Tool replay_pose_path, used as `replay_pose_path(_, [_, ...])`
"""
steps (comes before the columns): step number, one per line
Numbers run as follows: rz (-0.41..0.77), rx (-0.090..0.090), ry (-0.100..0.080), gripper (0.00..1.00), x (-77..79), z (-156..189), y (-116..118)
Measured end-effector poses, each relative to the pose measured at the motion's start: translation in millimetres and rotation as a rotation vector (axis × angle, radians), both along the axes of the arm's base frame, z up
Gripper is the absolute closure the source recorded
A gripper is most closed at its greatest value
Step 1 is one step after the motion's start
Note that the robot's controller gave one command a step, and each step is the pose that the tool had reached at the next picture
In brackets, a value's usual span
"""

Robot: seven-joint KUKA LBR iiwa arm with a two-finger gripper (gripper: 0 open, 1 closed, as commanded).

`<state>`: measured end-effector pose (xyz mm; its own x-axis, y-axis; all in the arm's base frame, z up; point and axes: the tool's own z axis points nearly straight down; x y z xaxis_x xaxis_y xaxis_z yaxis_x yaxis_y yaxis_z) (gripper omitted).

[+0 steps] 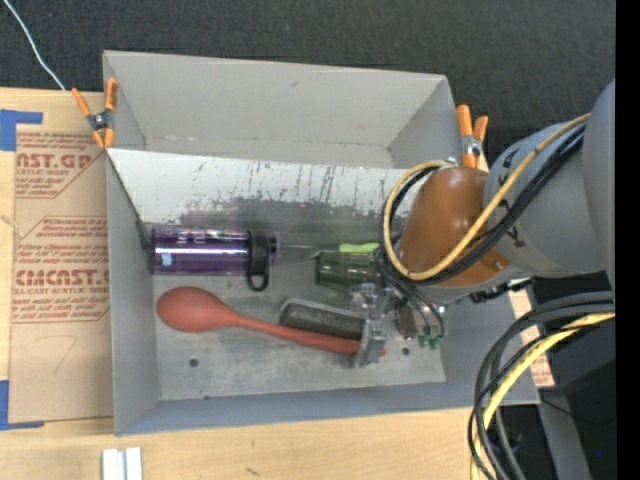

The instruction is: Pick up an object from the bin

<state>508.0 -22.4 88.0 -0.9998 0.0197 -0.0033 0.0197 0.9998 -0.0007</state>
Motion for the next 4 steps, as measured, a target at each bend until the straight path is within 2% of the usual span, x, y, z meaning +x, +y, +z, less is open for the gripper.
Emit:
replay_pose_path(1, [0.0, 0.0, 0.0, 1.0, 0.0, 0, 0])
replay_pose_path(2, [0.007, 0.001, 0.003, 1.0, 12.3, 101, -3])
replay_pose_path(3, [-0.045, 0.0, -0.005, 1.0, 6.8, 37, -13])
replay_pose_path(4, [-0.053, 0.002, 0.006, 1.0, -4.7, 135, -12])
